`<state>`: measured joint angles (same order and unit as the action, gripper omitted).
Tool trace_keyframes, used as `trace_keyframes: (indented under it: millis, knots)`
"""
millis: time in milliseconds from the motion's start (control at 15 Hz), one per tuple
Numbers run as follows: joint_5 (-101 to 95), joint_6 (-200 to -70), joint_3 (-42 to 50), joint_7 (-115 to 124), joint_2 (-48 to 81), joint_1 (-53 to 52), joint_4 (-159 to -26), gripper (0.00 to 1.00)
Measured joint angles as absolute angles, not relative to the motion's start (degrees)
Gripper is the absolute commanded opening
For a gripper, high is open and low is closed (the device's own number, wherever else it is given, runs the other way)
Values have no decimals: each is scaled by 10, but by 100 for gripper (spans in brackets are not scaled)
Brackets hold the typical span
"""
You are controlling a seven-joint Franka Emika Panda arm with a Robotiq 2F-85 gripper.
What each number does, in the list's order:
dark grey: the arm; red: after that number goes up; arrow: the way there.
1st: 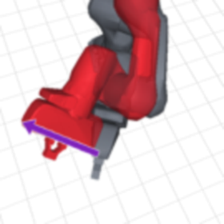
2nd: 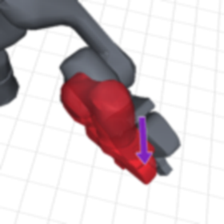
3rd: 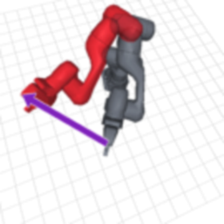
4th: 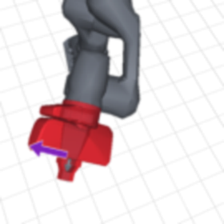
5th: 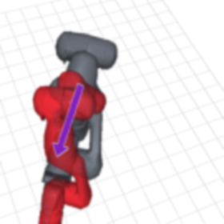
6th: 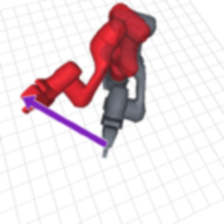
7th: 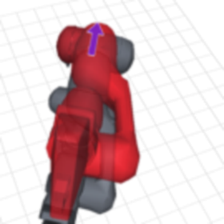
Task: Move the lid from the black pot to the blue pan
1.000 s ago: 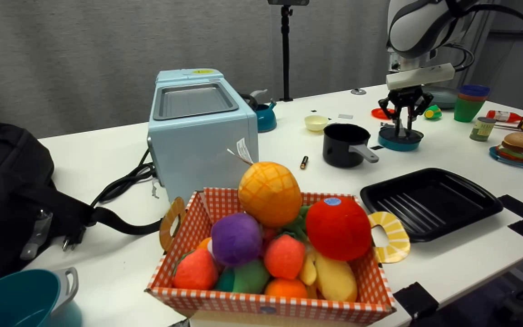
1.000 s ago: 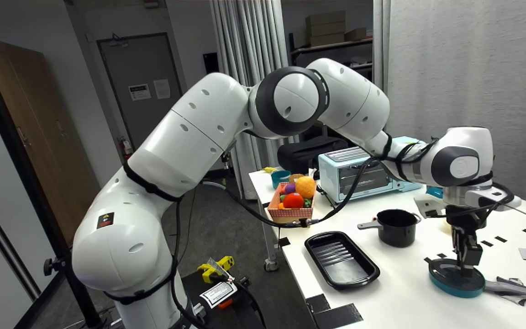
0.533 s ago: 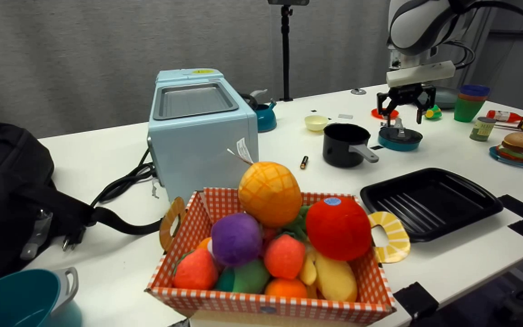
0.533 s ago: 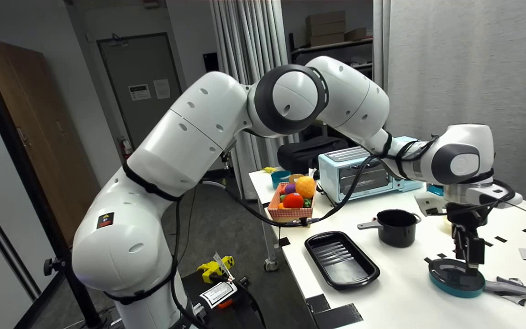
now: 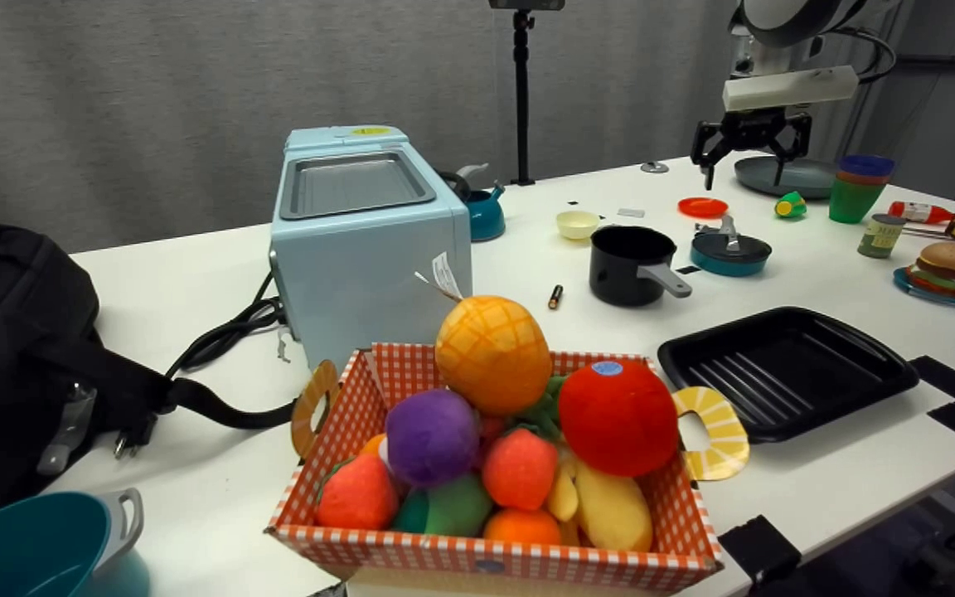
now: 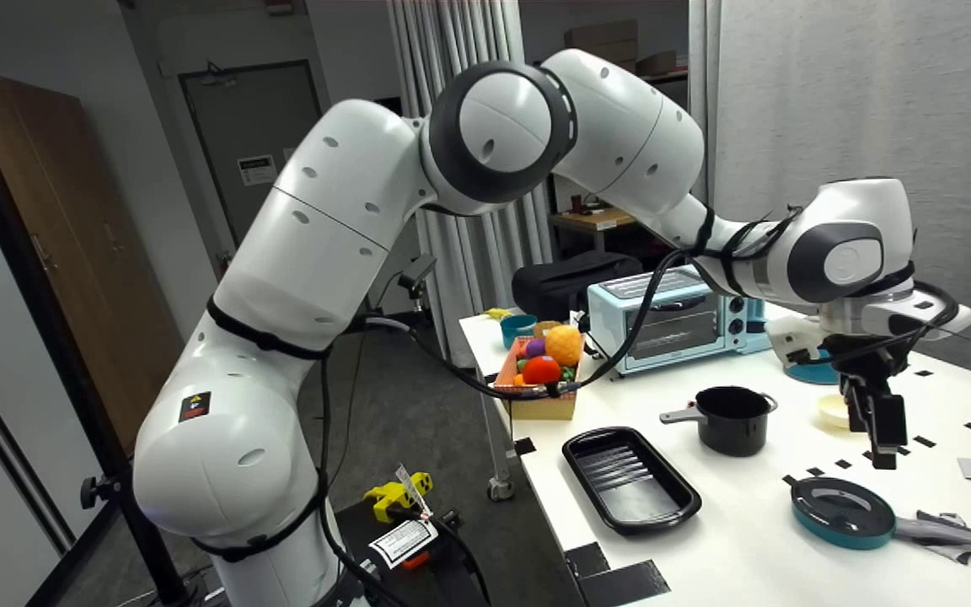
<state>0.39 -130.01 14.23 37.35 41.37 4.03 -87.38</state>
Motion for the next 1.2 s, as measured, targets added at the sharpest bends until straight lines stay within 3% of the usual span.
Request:
trace_keyframes:
  millis: [1200]
  knots:
    - [-40,-1493,143,317,117,32,-1200,100]
